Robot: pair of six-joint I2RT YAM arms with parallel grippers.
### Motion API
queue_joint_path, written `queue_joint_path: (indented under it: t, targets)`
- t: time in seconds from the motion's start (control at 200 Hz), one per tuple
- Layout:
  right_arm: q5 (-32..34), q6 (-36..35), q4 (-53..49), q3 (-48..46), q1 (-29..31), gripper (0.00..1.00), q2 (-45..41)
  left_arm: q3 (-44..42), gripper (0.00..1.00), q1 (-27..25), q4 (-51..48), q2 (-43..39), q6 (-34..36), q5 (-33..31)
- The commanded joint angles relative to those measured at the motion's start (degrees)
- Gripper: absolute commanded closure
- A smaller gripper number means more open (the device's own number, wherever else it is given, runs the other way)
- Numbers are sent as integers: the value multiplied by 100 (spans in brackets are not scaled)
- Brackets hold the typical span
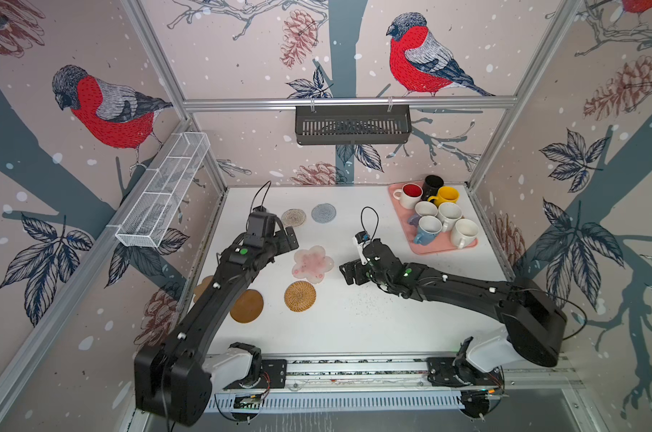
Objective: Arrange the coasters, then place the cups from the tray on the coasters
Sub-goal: 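Release the zigzag coaster beside the blue one while the right gripper reaches forward, then lower the right gripper onto the pink flower coaster while the left arm withdraws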
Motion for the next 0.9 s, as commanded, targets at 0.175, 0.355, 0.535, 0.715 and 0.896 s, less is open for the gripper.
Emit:
queue_joint_path:
  t: [0.175,0.355,0.535,0.715,0.896]
  targets:
    - [479,-481,-683,1713,356,11,1470,-786,3,15,-164,-1467,-96,-330]
    - [613,-574,-833,2720,626,21,2518,-1040,3,10,-120,-1954,-73,-423]
    - [746,-591,-908,3404,767,25,3284,-1438,3,15,123,-2593,-91,-708]
    - [662,-538,-1042,3771,787,26,3742,-1491,3,14,229,-2666,-56,-552]
    - [872,-558,-1057,3842,789,26,3990,-1566,3,12,361,-2737,-17,-316]
